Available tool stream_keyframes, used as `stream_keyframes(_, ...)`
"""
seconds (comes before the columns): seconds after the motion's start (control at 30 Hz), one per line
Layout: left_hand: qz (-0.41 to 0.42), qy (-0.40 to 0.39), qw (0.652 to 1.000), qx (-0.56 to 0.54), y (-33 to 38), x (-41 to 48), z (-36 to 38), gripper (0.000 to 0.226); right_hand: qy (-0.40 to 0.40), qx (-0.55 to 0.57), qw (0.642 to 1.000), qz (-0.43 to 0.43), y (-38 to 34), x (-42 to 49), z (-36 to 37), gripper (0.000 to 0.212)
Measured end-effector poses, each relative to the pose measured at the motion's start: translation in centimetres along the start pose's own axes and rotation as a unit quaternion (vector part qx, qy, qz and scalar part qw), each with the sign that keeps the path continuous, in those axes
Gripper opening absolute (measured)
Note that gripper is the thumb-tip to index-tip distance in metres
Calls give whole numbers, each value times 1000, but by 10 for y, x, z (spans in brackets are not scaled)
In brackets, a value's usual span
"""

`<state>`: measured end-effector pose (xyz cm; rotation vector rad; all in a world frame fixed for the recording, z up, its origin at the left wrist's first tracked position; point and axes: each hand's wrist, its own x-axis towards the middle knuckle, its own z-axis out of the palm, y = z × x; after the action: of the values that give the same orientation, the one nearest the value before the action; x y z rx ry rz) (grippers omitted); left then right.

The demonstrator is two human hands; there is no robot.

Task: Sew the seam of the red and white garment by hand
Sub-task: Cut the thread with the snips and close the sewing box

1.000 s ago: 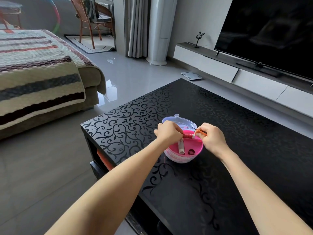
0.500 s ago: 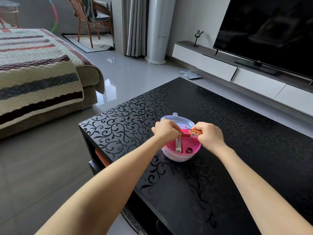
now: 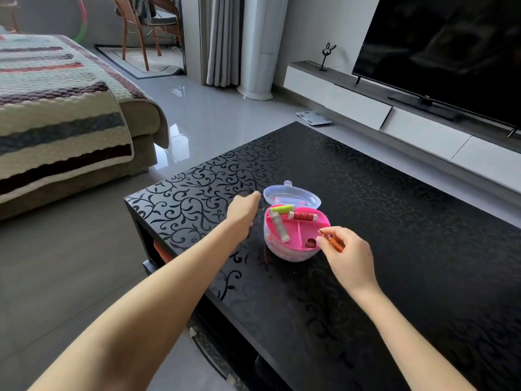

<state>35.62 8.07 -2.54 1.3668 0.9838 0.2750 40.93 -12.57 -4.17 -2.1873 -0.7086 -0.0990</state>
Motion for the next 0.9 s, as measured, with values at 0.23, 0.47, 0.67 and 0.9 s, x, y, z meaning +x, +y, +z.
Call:
stream_keyframes(0.23, 58, -150, 971, 178, -42, -47, -22, 7, 10, 21, 999, 42, -10, -18, 19, 7)
stream_keyframes(0.47, 233, -53, 923, 303, -52, -46, -16, 11, 18, 20, 999, 36, -22, -21, 20, 10)
stream_keyframes(0.67, 393, -25, 865, 312, 0, -50, -7, 8, 14, 22, 998, 54, -23, -11, 10, 10)
stream_keyframes(0.9, 338, -204, 842, 368, 57, -45, 12, 48, -2, 32, 995, 90, -34, 4, 1, 27)
